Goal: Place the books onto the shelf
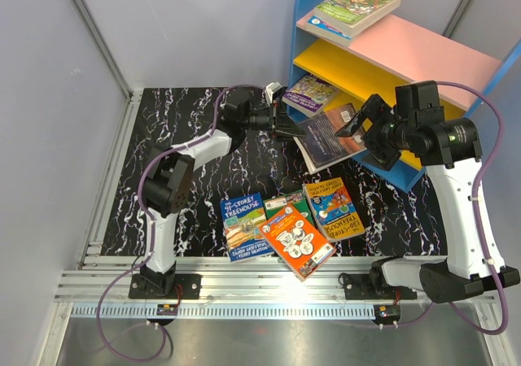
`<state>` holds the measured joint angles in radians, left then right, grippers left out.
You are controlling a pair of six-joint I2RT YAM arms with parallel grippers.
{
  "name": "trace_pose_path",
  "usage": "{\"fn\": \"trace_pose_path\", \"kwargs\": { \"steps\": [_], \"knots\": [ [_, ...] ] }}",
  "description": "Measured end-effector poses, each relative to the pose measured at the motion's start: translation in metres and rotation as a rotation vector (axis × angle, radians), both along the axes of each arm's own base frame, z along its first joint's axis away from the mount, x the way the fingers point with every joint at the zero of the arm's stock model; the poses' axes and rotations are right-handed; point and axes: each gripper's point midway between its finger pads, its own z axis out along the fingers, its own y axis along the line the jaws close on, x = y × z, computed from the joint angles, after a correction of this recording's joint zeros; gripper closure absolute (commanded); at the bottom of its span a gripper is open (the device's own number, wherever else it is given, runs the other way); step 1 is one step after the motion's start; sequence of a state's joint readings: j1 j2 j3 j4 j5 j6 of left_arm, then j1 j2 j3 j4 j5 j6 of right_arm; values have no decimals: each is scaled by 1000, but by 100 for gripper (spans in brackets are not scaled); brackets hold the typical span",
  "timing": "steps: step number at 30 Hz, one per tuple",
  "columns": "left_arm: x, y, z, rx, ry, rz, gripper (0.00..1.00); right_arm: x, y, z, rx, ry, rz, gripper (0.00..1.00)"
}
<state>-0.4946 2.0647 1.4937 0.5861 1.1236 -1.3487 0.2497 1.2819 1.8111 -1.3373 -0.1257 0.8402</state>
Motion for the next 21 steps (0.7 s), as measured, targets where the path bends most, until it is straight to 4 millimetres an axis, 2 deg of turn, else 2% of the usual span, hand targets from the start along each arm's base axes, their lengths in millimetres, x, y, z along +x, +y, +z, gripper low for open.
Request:
{"fn": "trace_pose_path", "kwargs": {
  "steps": [3,7,11,15,21],
  "knots": [
    [9,-3,-7,21,11,22,100,1,1,-1,4,0,2,0],
    [31,-8,-19,61,33,94,100,1,1,-3,5,7,4,0],
    [47,-5,-26,83,65,146,100,0,2,-7,7,20,9,0],
    [61,-5,-20,62,75,169,100,-1,3,-12,5,37,11,0],
    [93,-5,-3,4,52,252,100,-3,2,-18,2,51,10,0]
  ]
}}
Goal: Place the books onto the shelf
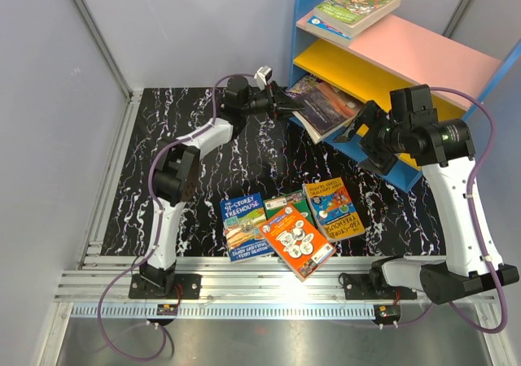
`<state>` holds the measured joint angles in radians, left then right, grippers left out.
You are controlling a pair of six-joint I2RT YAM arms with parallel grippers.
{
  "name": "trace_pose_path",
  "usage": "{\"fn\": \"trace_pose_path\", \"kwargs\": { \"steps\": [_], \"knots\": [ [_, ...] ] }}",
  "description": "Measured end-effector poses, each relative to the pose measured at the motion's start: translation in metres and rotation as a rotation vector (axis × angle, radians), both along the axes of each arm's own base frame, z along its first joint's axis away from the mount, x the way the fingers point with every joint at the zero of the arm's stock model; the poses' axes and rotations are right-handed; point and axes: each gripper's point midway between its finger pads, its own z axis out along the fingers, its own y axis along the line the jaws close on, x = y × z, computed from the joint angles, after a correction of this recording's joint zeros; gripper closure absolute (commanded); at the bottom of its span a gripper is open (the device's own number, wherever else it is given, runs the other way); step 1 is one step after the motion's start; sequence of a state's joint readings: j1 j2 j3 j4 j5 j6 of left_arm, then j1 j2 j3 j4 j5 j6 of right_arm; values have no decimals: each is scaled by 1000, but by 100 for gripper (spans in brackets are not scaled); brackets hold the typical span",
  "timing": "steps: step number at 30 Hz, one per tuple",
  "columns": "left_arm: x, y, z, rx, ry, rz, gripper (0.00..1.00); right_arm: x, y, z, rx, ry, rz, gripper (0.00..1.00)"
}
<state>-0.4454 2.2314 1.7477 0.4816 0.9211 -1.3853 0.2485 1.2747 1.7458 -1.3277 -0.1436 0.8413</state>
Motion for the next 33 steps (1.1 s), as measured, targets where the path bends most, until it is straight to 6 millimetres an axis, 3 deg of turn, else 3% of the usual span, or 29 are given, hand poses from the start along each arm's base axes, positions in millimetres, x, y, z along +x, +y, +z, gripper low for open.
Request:
{"fn": "trace_pose_path", "kwargs": {
  "steps": [9,20,23,24,25,27,28,29,33],
  "knots": [
    [43,17,-9,28,54,156,100,2,2,-2,5,0,5,0],
    [83,19,-4,70,75,320,100,3,3,-9,7,11,13,0],
    [87,18,-13,110,108,342,87,3,3,-9,5,10,16,0],
    [87,18,-17,125,120,349,80,4,3,-9,5,9,16,0],
    [88,19,-20,142,130,357,67,4,3,-9,6,9,17,0],
    [90,21,-26,176,148,381,55,4,4,-9,10,8,19,0],
    [93,23,-27,194,155,400,38,4,4,-9,11,7,21,0],
    [96,26,-29,215,157,420,1,4,5,-9,12,6,23,0],
    [102,35,-29,262,167,467,1,4,5,-10,16,10,28,0]
  ]
}}
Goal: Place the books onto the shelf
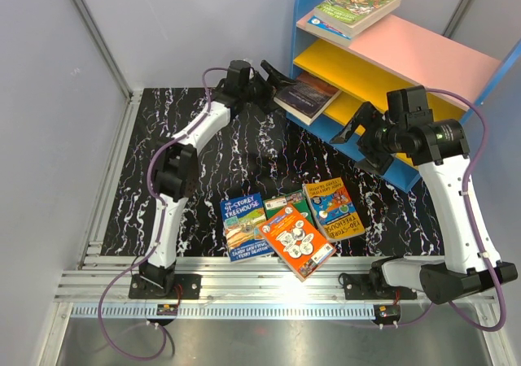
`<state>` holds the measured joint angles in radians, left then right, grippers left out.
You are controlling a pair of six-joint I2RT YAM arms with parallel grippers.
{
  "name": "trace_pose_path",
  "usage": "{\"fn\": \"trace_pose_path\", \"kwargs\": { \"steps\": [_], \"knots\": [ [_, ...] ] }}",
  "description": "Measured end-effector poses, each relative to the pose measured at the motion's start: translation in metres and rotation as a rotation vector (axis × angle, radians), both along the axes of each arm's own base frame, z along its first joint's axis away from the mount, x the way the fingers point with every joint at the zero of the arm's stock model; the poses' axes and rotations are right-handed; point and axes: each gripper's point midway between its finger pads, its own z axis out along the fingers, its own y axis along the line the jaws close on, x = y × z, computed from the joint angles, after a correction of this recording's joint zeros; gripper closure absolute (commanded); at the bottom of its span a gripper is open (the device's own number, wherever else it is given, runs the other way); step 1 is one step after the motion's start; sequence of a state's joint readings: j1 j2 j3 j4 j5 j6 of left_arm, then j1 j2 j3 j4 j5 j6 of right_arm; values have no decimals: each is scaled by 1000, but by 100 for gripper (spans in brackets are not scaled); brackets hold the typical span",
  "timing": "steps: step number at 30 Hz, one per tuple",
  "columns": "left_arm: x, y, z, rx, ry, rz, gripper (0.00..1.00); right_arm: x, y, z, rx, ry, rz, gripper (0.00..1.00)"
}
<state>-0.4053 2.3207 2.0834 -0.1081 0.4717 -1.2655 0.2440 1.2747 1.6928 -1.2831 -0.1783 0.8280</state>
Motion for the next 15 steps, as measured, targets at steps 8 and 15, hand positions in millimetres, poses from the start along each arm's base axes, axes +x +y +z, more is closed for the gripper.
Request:
{"fn": "trace_pose_path", "kwargs": {
  "steps": [8,15],
  "knots": [
    [-2,9,9,90,15,18,1,-1,2,-4,9,12,10,0],
    [-13,16,-8,167,69,-1,1,-1,3,-8,13,25,16,0]
  ]
}}
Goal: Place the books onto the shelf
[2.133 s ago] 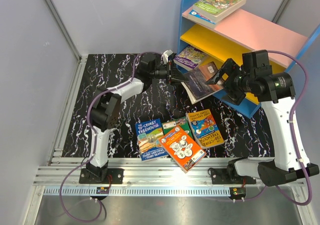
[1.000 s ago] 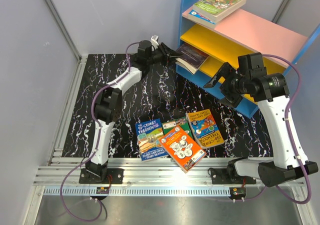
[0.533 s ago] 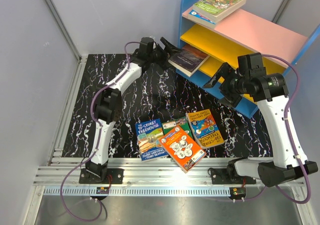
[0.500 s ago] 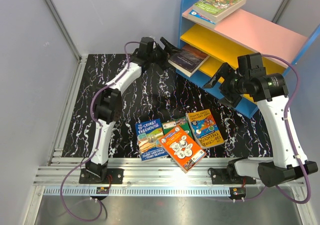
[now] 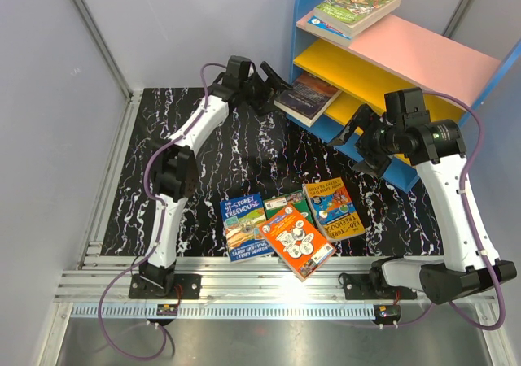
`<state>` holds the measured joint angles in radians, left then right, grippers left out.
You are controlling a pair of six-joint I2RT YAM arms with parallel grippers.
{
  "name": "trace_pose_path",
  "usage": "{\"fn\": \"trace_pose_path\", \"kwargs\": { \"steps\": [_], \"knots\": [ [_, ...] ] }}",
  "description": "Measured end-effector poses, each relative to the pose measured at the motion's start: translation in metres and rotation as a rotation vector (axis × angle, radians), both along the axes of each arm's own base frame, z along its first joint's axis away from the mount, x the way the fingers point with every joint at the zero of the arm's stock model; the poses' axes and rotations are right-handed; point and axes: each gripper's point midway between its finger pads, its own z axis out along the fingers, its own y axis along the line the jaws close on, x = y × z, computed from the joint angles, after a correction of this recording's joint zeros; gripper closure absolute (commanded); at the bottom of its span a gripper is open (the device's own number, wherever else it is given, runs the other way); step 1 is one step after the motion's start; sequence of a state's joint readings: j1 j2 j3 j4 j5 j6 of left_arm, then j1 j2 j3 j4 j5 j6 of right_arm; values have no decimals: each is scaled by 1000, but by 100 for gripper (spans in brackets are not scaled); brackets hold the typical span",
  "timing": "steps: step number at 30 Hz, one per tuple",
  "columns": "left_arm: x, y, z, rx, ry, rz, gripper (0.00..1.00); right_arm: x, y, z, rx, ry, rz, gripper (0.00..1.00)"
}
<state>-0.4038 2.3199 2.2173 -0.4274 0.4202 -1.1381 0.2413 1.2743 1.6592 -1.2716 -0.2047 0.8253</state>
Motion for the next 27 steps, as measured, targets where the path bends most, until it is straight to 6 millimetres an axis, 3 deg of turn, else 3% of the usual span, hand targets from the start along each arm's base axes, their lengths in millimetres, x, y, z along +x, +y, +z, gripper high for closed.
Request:
{"fn": "trace_pose_path", "kwargs": {
  "steps": [7,18,27],
  "knots": [
    [-7,4,-6,38,20,-15,1,-3,1,-5,3,11,5,0],
    [-24,11,26,30,-19,-20,1,-7,2,-5,17,4,18,0],
    [-38,-7,27,33,-22,-59,1,-6,3,-9,16,11,18,0]
  ]
}}
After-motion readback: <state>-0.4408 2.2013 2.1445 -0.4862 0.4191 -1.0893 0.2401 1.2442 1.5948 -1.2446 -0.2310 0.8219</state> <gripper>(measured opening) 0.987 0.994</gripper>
